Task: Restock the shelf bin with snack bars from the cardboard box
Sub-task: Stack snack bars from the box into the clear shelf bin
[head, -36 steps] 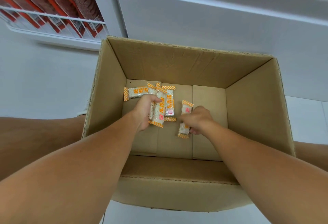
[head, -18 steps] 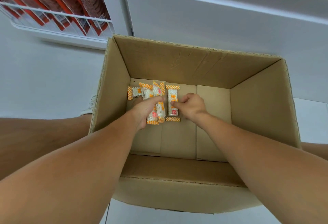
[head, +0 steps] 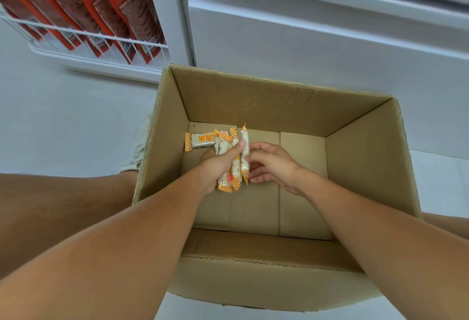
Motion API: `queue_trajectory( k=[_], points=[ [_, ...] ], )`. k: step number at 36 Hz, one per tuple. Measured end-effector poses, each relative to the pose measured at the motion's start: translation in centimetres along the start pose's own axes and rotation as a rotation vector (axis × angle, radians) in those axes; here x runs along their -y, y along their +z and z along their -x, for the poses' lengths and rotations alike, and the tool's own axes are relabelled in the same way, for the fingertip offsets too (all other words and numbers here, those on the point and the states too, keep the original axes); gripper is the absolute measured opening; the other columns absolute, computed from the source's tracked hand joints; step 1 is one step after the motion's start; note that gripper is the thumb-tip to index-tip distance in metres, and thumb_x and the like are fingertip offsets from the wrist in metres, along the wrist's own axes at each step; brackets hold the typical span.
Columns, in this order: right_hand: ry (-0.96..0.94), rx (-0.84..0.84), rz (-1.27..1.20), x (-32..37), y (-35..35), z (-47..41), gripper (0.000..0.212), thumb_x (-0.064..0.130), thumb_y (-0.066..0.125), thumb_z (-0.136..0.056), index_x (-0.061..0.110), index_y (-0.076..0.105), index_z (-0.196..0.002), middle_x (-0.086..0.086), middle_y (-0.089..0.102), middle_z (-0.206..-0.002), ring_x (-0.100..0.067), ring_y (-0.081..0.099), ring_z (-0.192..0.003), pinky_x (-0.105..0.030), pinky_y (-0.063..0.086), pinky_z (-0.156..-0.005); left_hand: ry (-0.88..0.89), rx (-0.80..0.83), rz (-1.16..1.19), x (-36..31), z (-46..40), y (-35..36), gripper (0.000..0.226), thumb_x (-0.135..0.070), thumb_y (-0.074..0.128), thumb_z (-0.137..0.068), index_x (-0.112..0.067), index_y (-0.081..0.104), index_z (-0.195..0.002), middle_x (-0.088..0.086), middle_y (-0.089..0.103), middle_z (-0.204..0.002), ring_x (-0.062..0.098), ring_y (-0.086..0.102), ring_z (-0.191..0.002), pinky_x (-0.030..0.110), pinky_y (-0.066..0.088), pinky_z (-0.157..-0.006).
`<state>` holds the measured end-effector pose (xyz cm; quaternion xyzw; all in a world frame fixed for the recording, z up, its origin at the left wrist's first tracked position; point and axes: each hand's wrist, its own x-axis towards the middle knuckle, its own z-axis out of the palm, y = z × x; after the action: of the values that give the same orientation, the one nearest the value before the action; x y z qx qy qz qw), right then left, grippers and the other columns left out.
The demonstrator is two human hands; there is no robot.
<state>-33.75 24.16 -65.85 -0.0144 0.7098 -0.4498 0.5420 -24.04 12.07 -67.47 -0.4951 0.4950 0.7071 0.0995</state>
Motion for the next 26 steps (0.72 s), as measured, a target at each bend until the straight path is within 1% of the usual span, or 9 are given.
queue_trajectory(
  k=[2,4,9,12,15,17,19,23,26],
  points=[
    [-0.038,0.042,0.007,0.8,-0.7,1.3,0.035,0.015,0.071,-0.092,0.002,0.062,-0.123,-0.018,0.066,-0.086,-0.022,0.066,-0.065,-0.028,0.06,-0.061,0.003,0.034,0.001,-0.7,0.8,0.3,0.08,-0.076,0.084,-0.049,-0.027,0.066,-0.111,-0.004,0.075,-0.109,0.012,0.07,-0.099,0.031,0.055,-0.092],
    [-0.053,0.078,-0.011,1.8,-1.6,2.8,0.036,0.017,0.075,-0.089,0.0,0.062,-0.119,-0.017,0.07,-0.083,-0.021,0.07,-0.065,-0.028,0.061,-0.062,-0.022,0.097,0.006,-1.1,0.4,0.1,0.112,-0.074,0.091,-0.033,-0.022,0.062,-0.128,0.002,0.074,-0.116,0.021,0.072,-0.105,0.042,0.055,-0.097],
    [-0.102,0.109,0.09,4.8,-3.4,7.2,0.025,0.017,0.078,-0.085,-0.002,0.064,-0.096,-0.019,0.075,-0.082,-0.022,0.075,-0.072,-0.027,0.063,-0.071,0.032,0.37,-0.071,-6.1,5.4,1.2,0.064,-0.03,0.087,-0.062,-0.008,0.069,-0.119,0.016,0.076,-0.105,0.027,0.075,-0.086,0.039,0.061,-0.079],
    [-0.121,0.159,0.197,8.2,-5.8,10.9,0.044,0.017,0.077,-0.085,-0.016,0.061,-0.111,-0.028,0.073,-0.101,-0.024,0.075,-0.084,-0.026,0.062,-0.078,0.098,0.471,-0.121,-9.0,7.9,1.8,0.053,-0.018,0.089,-0.066,-0.01,0.071,-0.116,0.015,0.076,-0.103,0.026,0.075,-0.086,0.038,0.061,-0.072],
    [-0.151,0.114,0.374,12.6,-8.9,15.4,0.052,0.017,0.082,-0.078,-0.011,0.062,-0.116,-0.03,0.07,-0.103,-0.022,0.074,-0.08,-0.027,0.063,-0.075,0.155,0.519,-0.143,-12.3,11.3,2.8,0.046,-0.017,0.08,-0.067,-0.011,0.071,-0.112,0.013,0.076,-0.099,0.025,0.075,-0.083,0.037,0.059,-0.069],
    [-0.254,-0.012,0.423,15.4,-11.0,18.8,0.065,0.02,0.088,-0.064,0.001,0.06,-0.12,-0.02,0.07,-0.098,-0.023,0.071,-0.074,-0.035,0.064,-0.073,0.195,0.53,-0.164,-15.0,13.7,3.4,0.05,-0.017,0.08,-0.066,-0.01,0.068,-0.114,0.012,0.076,-0.095,0.024,0.075,-0.08,0.037,0.06,-0.066],
    [-0.361,-0.042,0.414,17.9,-12.3,22.0,0.078,0.018,0.089,-0.057,0.017,0.056,-0.128,-0.012,0.063,-0.117,-0.023,0.071,-0.081,-0.038,0.062,-0.078,0.25,0.552,-0.193,-17.9,16.5,4.2,0.058,-0.014,0.083,-0.064,-0.008,0.064,-0.119,0.013,0.076,-0.093,0.024,0.075,-0.077,0.037,0.06,-0.065],
    [-0.519,0.113,0.433,21.8,-12.6,26.9,0.087,0.01,0.086,-0.069,0.037,0.047,-0.142,0.01,0.055,-0.139,-0.011,0.065,-0.118,-0.031,0.057,-0.091,0.37,0.607,-0.311,-23.3,22.3,5.7,0.061,-0.015,0.086,-0.061,-0.01,0.067,-0.119,0.012,0.076,-0.1,0.025,0.075,-0.085,0.037,0.059,-0.074],
    [-0.662,0.102,0.56,23.8,-11.4,29.3,0.112,0.007,0.089,-0.067,0.042,0.029,-0.154,0.03,0.04,-0.146,0.017,0.046,-0.126,-0.014,0.048,-0.095,0.424,0.671,-0.471,-26.1,26.0,6.1,0.063,-0.014,0.09,-0.063,-0.012,0.068,-0.122,0.012,0.075,-0.11,0.026,0.074,-0.095,0.037,0.057,-0.08]
  ],
)
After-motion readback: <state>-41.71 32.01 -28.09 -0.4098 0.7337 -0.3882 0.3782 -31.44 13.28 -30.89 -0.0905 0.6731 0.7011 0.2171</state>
